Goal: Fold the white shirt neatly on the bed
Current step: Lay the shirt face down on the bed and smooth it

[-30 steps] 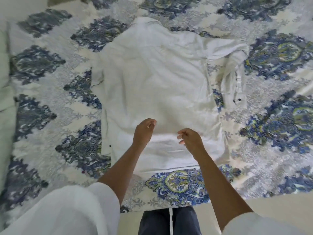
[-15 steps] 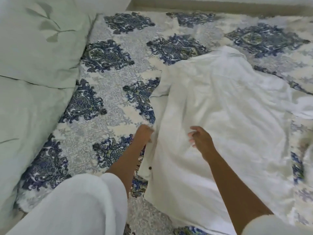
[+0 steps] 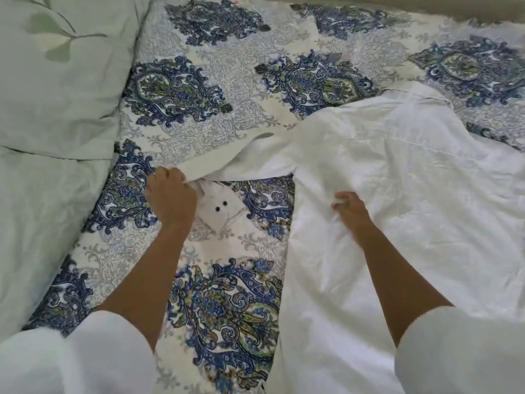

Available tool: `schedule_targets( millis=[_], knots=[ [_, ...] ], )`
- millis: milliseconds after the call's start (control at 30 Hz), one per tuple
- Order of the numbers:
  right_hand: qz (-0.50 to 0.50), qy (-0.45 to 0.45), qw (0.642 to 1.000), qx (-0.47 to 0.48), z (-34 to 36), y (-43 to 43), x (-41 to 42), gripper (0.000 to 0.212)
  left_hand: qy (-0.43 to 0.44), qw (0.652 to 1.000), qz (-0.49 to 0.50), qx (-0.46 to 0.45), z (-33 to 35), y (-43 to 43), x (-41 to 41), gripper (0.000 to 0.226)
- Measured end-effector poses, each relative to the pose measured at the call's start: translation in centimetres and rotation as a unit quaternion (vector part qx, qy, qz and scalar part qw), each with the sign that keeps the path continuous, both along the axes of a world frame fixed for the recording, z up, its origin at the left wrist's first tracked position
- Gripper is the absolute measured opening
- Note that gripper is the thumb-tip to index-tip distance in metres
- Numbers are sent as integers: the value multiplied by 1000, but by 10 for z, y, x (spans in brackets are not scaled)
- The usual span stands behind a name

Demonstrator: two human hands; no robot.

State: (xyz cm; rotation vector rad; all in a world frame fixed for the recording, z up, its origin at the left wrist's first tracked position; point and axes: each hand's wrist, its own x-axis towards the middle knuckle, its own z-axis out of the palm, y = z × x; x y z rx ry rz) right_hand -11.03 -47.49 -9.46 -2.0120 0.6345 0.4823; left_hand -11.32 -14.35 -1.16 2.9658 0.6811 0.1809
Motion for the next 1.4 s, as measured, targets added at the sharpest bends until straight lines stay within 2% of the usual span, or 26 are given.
schedule_targets(
  millis=[67, 133, 200, 233, 267, 333, 400, 500, 567, 633, 700, 767, 800, 833, 867, 933, 967, 1033, 1133, 1200, 1300, 1400],
  knots=[
    [-3, -5, 1000, -7, -4, 0, 4, 20, 9, 998, -64, -9, -6, -3, 19, 24],
    [0, -1, 1000, -17, -2, 1, 9, 18, 32, 976, -212, -40, -14, -20, 48, 29],
    [0, 8, 1000, -24, -3, 1, 13, 17, 106, 945, -302, -68, -22, -42, 84, 39],
    [0, 9, 1000, -22, -2, 1, 14, 16, 156, 936, -310, -59, -29, -52, 101, 44],
    [2, 11, 1000, -21, -5, 0, 15, 16, 200, 934, -291, -44, -34, -60, 116, 47],
    [6, 11, 1000, -18, -7, -2, 16, 16, 223, 949, -222, -28, -38, -69, 135, 40],
    [5, 17, 1000, -15, -8, -4, 19, 15, 196, 965, -175, -14, -32, -67, 149, 29],
    [8, 30, 1000, -3, -9, -7, 22, 13, 135, 988, -81, -8, -17, -46, 168, 29],
    [3, 38, 999, 12, -7, -7, 24, 12, 165, 985, -41, -6, -12, -35, 182, 28],
    [24, 57, 998, 11, -2, -6, 30, 12, 209, 976, -47, -47, -18, -36, 191, 29],
    [56, 113, 992, 14, 10, -7, 40, 18, 229, 961, -95, -121, -25, -58, 198, 33],
    [43, 154, 984, 73, 27, -14, 52, 18, 237, 950, -144, -144, -31, -89, 204, 40],
    [19, 142, 983, 111, 36, -19, 58, 18, 245, 944, -164, -149, -34, -104, 209, 45],
    [-14, 88, 988, 123, 41, -26, 65, 19, 259, 935, -186, -155, -38, -120, 214, 50],
    [-44, 8, 995, 88, 44, -33, 73, 19, 275, 926, -207, -156, -43, -135, 222, 52],
    [-76, -142, 983, -91, 48, -49, 93, 19, 283, 913, -213, -203, -51, -163, 234, 49],
    [-72, -179, 965, -177, 49, -58, 104, 21, 276, 910, -221, -216, -52, -175, 237, 47],
    [-21, -193, 951, -241, 40, -76, 123, 25, 266, 909, -243, -210, -49, -198, 240, 41],
    [59, -170, 959, -217, 6, -94, 124, 28, 266, 908, -251, -205, -50, -214, 249, 35],
    [75, -194, 953, -222, -13, -96, 110, 33, 247, 915, -256, -189, -55, -215, 258, 32],
    [76, -218, 944, -237, -24, -93, 101, 35, 243, 916, -203, -248, -55, -223, 264, 44],
    [59, -211, 954, -207, -20, -96, 105, 33, 276, 867, -188, -370, -49, -234, 271, 47]
  ],
)
